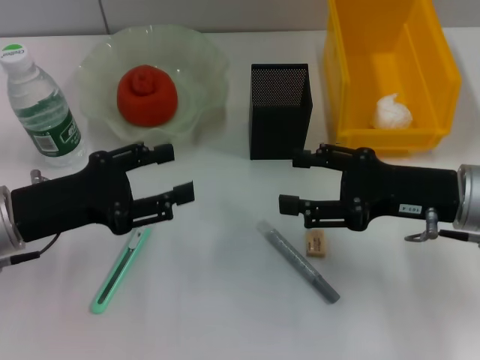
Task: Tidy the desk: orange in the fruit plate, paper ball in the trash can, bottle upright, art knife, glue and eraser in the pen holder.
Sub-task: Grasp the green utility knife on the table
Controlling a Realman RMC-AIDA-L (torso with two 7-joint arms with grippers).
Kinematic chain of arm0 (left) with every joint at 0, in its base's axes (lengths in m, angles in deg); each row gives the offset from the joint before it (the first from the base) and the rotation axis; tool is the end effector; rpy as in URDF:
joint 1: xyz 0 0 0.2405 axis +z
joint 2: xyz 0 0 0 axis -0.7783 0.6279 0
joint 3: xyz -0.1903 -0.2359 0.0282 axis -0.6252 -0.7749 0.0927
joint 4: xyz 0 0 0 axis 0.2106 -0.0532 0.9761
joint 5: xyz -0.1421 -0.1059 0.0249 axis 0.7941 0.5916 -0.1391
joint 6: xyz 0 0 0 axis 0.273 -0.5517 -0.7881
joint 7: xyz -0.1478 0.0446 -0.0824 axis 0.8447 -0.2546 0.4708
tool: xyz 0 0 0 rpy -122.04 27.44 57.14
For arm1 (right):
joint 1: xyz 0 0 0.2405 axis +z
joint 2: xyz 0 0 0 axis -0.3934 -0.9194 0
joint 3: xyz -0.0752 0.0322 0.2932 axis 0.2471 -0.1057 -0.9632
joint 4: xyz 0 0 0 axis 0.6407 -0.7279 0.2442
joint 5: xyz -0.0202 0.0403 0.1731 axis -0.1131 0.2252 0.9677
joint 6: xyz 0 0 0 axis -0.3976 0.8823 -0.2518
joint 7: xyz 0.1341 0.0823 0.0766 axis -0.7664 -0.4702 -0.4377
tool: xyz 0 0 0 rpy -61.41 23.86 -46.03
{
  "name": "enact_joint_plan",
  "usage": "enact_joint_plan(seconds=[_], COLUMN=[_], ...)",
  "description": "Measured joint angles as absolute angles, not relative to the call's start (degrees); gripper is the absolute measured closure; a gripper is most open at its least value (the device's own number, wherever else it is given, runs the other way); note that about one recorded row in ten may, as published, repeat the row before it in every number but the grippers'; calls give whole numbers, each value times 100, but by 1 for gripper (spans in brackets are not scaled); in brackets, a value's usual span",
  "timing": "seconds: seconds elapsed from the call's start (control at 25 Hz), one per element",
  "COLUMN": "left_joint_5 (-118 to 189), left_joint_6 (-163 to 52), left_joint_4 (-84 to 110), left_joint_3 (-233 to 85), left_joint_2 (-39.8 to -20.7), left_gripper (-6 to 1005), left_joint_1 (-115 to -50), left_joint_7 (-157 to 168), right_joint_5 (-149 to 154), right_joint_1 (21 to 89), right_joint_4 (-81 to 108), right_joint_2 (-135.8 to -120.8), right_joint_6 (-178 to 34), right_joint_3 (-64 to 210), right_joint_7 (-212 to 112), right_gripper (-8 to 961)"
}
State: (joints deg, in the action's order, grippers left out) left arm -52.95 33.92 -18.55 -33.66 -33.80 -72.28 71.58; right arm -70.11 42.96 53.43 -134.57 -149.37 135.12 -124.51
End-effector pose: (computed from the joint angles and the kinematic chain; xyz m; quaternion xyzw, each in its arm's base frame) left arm -0.2774 0.2837 -0.0438 -0.9147 -0.1741 -0.3398 0.1328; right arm 0.2432 0.2899 -0.0726 -0.9309 0.1775 0.3083 0.0827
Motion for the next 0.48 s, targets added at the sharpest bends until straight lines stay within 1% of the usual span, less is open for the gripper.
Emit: enact_joint_plan(seconds=[0.12,0.2,0.24,0.28,0.48], left_joint_5=[-5422,-5602,-5849,-5849,-6600], left_joint_6=[3499,3616,3721,3721,3767], left_joint_4=[-2266,-2889,-3672,-3672,-5725], left_joint_3=[-3272,-3212,-3056,-3056,-2290], left_joint_2=[-3362,-3372,-3381,-3381,-3377], left_gripper=[256,257,257,257,258], left_joint_1=[-7199,-7146,-7091,-7091,-6999], left_joint_7=[7675,8350,9269,9269,11570], right_joint_5=[-7011,-7011,-7010,-7010,-7010], right_joint_1=[4335,4338,4338,4338,4339], right_joint_4=[5211,5206,5205,5205,5192], right_joint_2=[-13459,-13459,-13459,-13459,-13460], right_joint_6=[-14924,-14907,-14874,-14874,-14777], right_joint_3=[13512,13513,13512,13512,13513], right_joint_7=[-12435,-12434,-12434,-12434,-12431], right_gripper=[107,107,107,107,107])
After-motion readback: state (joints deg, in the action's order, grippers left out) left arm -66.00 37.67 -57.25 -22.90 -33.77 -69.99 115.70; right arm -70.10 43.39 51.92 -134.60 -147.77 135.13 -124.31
